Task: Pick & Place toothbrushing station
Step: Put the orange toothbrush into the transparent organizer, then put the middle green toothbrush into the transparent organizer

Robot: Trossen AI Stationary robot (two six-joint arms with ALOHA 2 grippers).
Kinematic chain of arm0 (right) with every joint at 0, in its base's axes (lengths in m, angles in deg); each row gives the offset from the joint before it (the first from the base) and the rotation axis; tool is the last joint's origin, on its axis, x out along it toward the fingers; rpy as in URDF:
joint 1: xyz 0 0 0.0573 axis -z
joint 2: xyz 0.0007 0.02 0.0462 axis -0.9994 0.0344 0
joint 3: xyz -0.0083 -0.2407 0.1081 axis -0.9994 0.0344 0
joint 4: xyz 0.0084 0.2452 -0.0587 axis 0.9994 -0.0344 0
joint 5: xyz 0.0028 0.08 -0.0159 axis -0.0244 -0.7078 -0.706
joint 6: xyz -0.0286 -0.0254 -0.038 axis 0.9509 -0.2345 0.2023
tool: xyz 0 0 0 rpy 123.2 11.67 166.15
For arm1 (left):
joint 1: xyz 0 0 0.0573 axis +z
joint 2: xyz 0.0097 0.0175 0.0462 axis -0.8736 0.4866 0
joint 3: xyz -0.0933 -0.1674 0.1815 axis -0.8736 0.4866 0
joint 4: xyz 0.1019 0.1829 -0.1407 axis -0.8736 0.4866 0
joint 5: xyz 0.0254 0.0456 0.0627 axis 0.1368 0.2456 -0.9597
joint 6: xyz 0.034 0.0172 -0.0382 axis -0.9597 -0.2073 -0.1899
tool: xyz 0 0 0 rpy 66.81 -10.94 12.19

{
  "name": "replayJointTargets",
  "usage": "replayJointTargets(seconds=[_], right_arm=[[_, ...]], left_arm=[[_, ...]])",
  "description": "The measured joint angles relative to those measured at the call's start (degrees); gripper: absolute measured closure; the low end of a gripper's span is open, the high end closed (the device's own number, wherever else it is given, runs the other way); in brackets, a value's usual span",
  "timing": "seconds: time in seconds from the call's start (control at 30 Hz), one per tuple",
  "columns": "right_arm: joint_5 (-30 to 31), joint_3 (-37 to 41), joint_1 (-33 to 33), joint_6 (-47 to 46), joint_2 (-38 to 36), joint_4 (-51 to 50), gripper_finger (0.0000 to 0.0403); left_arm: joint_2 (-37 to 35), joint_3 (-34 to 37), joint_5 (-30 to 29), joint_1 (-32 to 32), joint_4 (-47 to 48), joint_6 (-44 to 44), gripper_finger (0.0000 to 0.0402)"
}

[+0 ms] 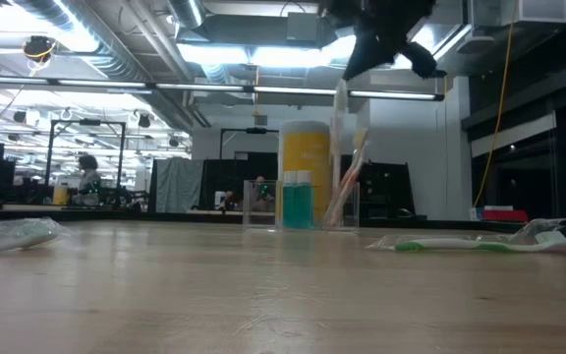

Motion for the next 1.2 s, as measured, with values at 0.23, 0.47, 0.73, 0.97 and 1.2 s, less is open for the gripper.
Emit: replayJointTargets(seconds=[0.23, 0.47, 0.73, 0.97, 1.2], right_arm=[[-1.7, 3.7, 0.0, -5.0, 1.0, -1.1, 0.0403], [-2.7, 5.2, 0.0, -6.6, 1.0, -0.4, 0.0361], [-0.4, 5.2, 0.4, -8.1, -1.1, -0.3, 0.0259], [4.0, 5.2, 0.4, -6.8, -7.7, 0.4, 0.0222], [-6.2, 5.1, -5.8, -6.1, -14.0, -4.0, 0.0236]], left_arm=[[0.0, 0.0, 0.1, 0.0, 0.0, 0.2, 0.0207], [0.0, 0.0, 0.1, 0.0, -0.7, 0.2, 0.0207], [0.0, 0.0, 0.2, 0.0, -0.7, 0.5, 0.0207], [0.1, 0.0, -0.7, 0.0, 0.7, 2.3, 0.0207], [0.2, 0.0, -2.5, 0.0, 16.1, 17.9, 0.0207]])
